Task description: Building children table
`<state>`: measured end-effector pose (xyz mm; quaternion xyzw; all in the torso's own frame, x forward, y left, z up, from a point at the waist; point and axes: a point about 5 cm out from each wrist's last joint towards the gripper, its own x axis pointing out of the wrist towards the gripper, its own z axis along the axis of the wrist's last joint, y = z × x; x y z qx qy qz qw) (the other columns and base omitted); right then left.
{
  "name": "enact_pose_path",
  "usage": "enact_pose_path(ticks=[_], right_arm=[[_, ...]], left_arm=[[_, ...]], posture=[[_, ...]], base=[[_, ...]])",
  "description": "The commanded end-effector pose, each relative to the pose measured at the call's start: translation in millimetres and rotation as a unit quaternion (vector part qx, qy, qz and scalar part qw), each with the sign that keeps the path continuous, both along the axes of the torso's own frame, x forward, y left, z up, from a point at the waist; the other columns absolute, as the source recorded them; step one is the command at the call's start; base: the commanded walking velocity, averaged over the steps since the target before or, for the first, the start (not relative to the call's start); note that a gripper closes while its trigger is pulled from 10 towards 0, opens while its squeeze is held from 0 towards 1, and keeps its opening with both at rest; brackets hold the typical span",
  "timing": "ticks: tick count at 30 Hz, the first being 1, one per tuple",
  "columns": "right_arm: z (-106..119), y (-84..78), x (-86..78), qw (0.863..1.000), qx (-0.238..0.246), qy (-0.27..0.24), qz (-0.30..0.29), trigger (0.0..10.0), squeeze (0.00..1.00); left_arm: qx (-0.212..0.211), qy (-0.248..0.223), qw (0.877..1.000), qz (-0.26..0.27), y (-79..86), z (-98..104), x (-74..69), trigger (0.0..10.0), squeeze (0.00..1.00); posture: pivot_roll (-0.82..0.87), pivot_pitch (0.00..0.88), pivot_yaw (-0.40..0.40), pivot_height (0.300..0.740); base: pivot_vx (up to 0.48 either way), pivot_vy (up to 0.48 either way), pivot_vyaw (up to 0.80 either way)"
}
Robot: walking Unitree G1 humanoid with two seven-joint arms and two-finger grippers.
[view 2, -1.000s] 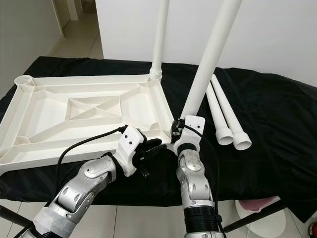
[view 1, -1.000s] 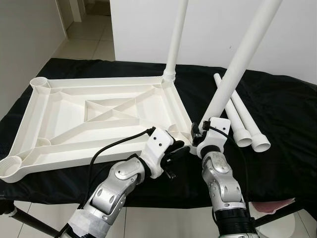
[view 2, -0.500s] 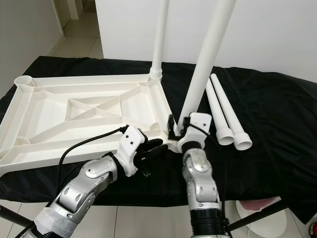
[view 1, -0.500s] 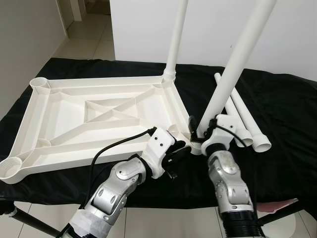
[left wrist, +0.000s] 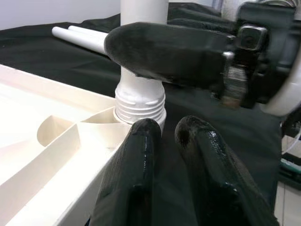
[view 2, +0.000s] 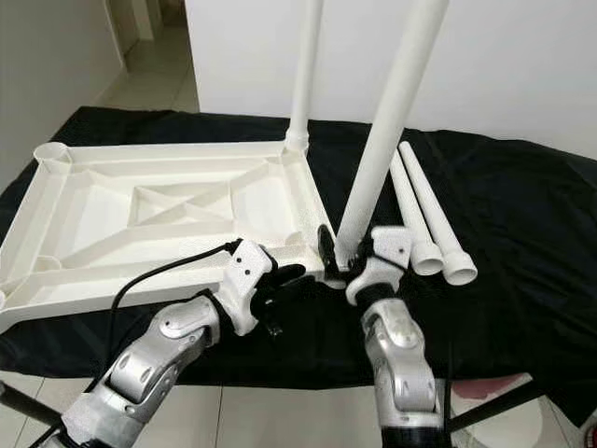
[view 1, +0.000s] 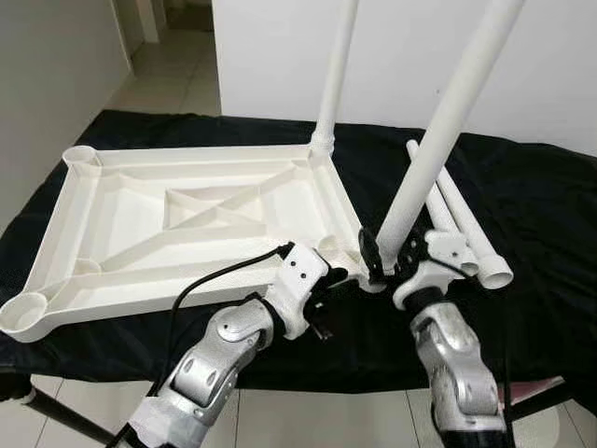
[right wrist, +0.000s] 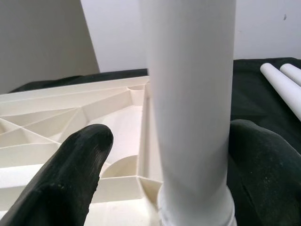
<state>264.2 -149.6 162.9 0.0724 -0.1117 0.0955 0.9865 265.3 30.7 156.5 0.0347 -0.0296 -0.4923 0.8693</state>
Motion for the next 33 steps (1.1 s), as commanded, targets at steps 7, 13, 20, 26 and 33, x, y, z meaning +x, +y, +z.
enact_pose_path(ticks=[7,13,20,26,33], right_arm=[[-13,1.0,-22.2,1.000,0.007,0.026,0.009,7.1,0.00],[-21,2.8,-25.6,0.999,0.002,0.036,0.037,0.0,0.00],[-28,-4.4,-16.0,0.992,0.011,0.072,0.105,5.8,0.00],[-24,-39.6,-1.8,0.976,-0.027,0.086,0.196,10.0,0.00],[-23,-65.0,14.3,0.941,-0.111,0.124,0.294,10.0,0.00]], left_arm=[[0.008,-0.003,1.000,-0.009,3.8,2,-2.5,10.0,0.00],[0.020,-0.011,1.000,-0.006,12.4,5,0.5,10.0,0.00],[0.035,-0.031,0.999,0.011,27.0,13,7.1,10.0,0.00],[0.047,-0.039,0.998,0.020,38.7,17,7.5,10.0,0.00],[0.051,-0.037,0.998,0.030,37.2,15,8.0,10.0,0.00]], posture=[[0.03,0.042,-0.027,0.740],[0.04,0.051,-0.025,0.740],[0.05,0.065,-0.029,0.740],[0.07,0.084,-0.035,0.740],[0.07,0.089,-0.032,0.740]], base=[[0.000,0.000,0.00],[0.000,0.000,0.00],[0.000,0.000,0.00],[0.000,0.000,0.00],[0.000,0.000,0.00]])
